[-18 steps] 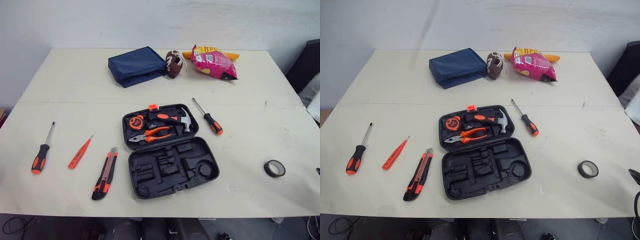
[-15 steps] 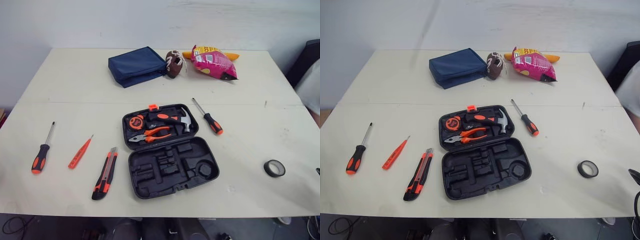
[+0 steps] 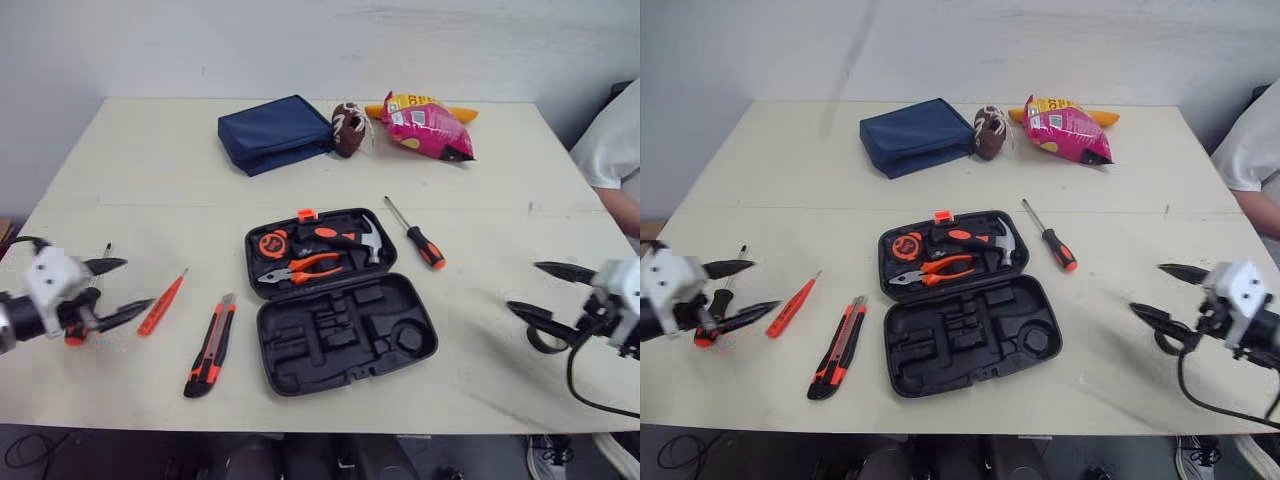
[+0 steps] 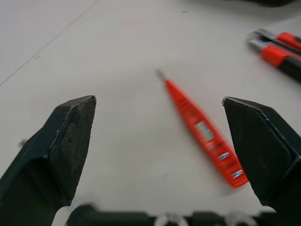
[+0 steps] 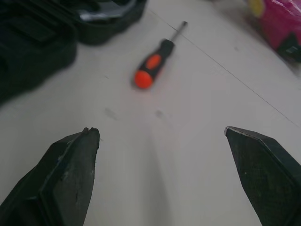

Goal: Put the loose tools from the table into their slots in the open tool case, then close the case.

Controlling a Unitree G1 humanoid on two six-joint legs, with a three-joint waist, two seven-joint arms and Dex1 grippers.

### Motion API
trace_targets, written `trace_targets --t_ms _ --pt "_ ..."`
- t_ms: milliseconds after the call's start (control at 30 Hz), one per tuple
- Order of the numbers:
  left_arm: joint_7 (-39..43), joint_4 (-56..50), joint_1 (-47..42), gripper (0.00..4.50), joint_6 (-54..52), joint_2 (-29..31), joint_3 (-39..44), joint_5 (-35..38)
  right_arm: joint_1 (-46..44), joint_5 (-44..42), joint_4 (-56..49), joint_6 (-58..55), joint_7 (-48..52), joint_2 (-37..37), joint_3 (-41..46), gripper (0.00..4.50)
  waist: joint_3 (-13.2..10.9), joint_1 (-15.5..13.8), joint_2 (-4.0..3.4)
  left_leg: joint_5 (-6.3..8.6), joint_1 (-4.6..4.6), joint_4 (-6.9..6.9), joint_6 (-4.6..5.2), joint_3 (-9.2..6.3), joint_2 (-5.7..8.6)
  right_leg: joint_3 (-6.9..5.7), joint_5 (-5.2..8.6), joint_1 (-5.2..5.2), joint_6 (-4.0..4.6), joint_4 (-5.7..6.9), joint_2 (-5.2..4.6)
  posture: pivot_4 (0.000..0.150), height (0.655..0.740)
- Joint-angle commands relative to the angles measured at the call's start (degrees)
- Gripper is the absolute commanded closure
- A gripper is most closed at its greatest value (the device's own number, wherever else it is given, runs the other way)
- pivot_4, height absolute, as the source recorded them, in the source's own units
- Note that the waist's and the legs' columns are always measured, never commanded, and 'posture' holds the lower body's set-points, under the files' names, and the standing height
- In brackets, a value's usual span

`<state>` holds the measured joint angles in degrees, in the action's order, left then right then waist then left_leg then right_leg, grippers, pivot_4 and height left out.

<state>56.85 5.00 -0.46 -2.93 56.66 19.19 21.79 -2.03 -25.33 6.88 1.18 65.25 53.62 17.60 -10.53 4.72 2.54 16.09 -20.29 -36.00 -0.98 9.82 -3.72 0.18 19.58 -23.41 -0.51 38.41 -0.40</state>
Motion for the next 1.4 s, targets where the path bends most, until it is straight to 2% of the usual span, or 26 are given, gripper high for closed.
trace_targets --t_ms 33,67,100,233,300,333,600,933,1133,1400 --pt "-2.5 -8.2 -2.6 0.81 -4.8 -1.8 -4.2 -0.8 -4.0 1.5 -4.1 -5.6 -0.9 0.2 -4.8 1.35 0.0 -0.1 -0.01 0.00 -0.02 -0.03 0.01 0.00 0.01 0.01 0.00 -0.01 0.00 0.01 0.00 0.150 0.7400" --pt "-2.3 -10.0 -2.6 1.09 -6.4 -2.0 -5.1 -0.6 -4.4 2.3 -4.6 -6.0 -0.2 0.4 -6.1 1.74 0.0 -0.1 -0.01 0.00 -0.05 -0.05 0.01 0.00 0.01 0.01 0.00 -0.04 0.00 0.01 0.00 0.150 0.7400" --pt "-2.2 -11.1 -2.6 1.67 -7.7 -2.1 -5.6 -0.5 -4.7 2.9 -4.8 -6.1 0.2 0.5 -6.9 2.38 0.0 -0.1 -0.01 0.01 -0.07 -0.05 0.01 0.00 0.01 0.01 0.00 -0.04 0.00 0.00 0.00 0.150 0.7400" --pt "-4.8 -15.6 -3.9 3.44 -11.9 -4.1 -11.4 -3.8 -11.1 6.6 -5.7 -8.7 0.1 -1.6 -14.3 4.34 0.0 0.2 -0.04 0.01 -0.10 -0.08 0.02 0.02 0.01 0.06 0.02 -0.07 -0.03 -0.03 0.01 0.150 0.7400" --pt "-5.6 -16.4 -5.2 4.31 -14.7 -5.4 -12.2 -3.3 -13.7 8.6 -4.9 -9.7 -0.8 -2.5 -16.7 4.50 0.0 0.2 -0.04 0.00 -0.08 -0.14 0.02 0.04 0.01 0.09 0.02 -0.06 -0.03 0.03 0.02 0.150 0.7400" --pt "-6.0 -16.6 -5.9 4.46 -16.1 -5.9 -12.9 -3.4 -14.9 9.7 -4.3 -9.8 -1.4 -3.1 -17.6 4.50 0.0 0.1 -0.04 0.00 -0.09 -0.15 0.02 0.03 0.00 0.08 0.02 -0.07 -0.03 0.06 0.02 0.150 0.7400" --pt "-6.1 -16.0 -12.4 4.46 -21.5 -8.8 -21.3 -7.4 -23.2 17.3 1.6 -7.6 -5.9 -9.7 -23.4 4.50 0.0 -0.1 -0.04 -0.03 -0.13 -0.20 0.01 0.02 0.02 0.08 0.02 -0.11 -0.03 0.11 0.03 0.150 0.7400" --pt "-7.1 -14.1 -17.9 4.46 -24.7 -13.2 -27.2 -11.1 -28.0 20.1 5.4 -6.0 -5.8 -15.2 -26.6 4.50 0.0 0.0 -0.04 -0.09 -0.13 -0.35 0.03 0.04 0.01 0.10 0.03 -0.11 -0.02 0.25 0.04 0.150 0.7400" --pt "-7.5 -11.6 -20.2 4.46 -23.6 -15.5 -28.3 -12.9 -26.2 19.1 2.7 -6.6 -3.8 -15.7 -26.5 4.50 0.0 -0.2 -0.05 -0.10 -0.13 -0.38 0.02 0.03 0.00 0.10 0.03 -0.11 -0.01 0.27 0.04 0.150 0.7400" --pt "-5.8 -9.7 -22.7 4.46 -22.2 -17.8 -29.5 -14.2 -19.3 17.2 -4.2 -9.3 -2.4 -12.3 -23.7 4.50 0.0 -1.5 -0.05 -0.11 -0.14 -0.42 0.03 0.01 0.01 0.09 0.03 -0.11 -0.01 0.29 0.03 0.150 0.7400"
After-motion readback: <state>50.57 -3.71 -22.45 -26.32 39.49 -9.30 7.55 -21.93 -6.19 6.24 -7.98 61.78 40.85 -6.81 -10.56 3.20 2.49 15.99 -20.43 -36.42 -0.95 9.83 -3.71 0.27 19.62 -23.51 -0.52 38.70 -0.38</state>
